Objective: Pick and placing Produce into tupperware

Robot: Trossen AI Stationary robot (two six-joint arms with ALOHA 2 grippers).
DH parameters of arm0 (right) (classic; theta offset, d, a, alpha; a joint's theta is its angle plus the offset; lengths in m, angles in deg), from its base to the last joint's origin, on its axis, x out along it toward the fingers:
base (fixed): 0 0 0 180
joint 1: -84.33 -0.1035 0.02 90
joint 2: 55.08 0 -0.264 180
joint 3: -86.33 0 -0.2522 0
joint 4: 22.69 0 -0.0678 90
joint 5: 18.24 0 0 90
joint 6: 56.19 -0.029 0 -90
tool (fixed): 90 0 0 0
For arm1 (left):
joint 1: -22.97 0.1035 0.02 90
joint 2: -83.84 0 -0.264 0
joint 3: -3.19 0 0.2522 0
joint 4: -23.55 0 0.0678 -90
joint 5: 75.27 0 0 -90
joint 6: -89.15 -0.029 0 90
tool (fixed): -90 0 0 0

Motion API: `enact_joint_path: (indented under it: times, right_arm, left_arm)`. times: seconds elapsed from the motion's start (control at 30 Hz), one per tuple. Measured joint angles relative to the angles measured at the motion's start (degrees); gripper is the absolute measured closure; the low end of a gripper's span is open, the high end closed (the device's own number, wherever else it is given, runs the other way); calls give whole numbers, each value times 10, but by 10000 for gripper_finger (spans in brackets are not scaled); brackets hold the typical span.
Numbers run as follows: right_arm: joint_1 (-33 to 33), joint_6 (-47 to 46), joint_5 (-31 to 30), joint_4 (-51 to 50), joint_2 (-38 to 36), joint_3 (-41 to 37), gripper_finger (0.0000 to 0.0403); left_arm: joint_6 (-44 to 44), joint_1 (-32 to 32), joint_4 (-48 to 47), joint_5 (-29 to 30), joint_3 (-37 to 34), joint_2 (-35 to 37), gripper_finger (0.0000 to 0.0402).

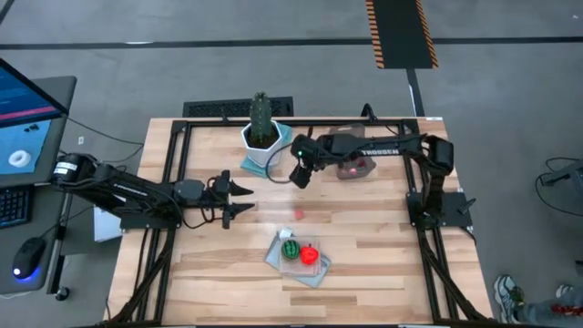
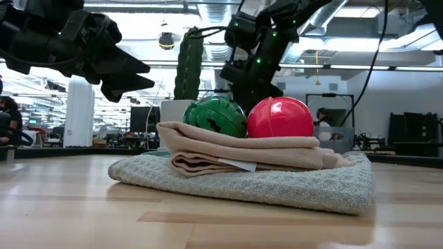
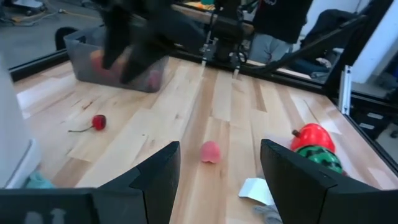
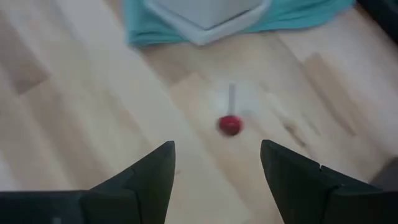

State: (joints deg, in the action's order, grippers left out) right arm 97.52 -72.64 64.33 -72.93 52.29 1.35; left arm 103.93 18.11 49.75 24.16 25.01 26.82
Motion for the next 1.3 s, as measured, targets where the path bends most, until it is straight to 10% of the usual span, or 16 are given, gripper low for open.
enact_joint_path:
  times: [1.3]
  right_arm:
    - [27,74,31,88,127,-10,143]
  left_arm:
    - [4,-31,-6,30,0,0,189]
